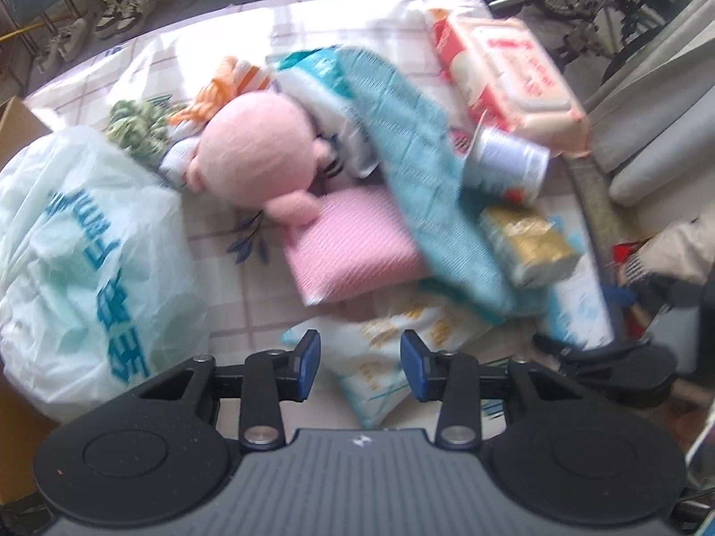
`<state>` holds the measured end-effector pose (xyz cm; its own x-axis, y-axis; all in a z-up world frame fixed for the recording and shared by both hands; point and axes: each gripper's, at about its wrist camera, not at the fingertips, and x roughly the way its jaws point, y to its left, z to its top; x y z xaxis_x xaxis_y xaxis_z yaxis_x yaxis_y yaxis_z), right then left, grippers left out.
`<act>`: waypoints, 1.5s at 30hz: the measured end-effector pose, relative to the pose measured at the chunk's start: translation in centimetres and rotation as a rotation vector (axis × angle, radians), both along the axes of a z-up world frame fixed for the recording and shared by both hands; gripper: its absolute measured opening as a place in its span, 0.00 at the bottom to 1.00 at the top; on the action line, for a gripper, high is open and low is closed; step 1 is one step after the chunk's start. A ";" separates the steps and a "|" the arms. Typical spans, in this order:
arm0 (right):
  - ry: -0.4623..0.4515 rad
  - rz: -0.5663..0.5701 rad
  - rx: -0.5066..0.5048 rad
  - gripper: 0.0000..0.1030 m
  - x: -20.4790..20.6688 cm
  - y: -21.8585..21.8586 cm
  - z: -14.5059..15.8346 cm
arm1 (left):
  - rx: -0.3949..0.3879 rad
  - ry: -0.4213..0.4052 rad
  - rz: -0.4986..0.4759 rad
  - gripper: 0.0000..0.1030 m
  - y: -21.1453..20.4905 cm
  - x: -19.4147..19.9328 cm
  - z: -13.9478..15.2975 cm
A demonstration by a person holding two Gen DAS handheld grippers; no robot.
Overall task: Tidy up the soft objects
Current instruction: 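Grasp the gold tissue pack with the left tool while the right grasps the bandage box, then lift the gold pack and bandage box and carry both over the cardboard box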
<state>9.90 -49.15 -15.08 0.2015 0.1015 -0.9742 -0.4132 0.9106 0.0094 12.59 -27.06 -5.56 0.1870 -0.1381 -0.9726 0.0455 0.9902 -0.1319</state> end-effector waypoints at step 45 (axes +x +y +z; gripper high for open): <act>-0.001 -0.077 0.043 0.73 0.1 -3.4 1.4 | -0.075 0.274 -0.175 0.65 -11.3 8.6 -8.2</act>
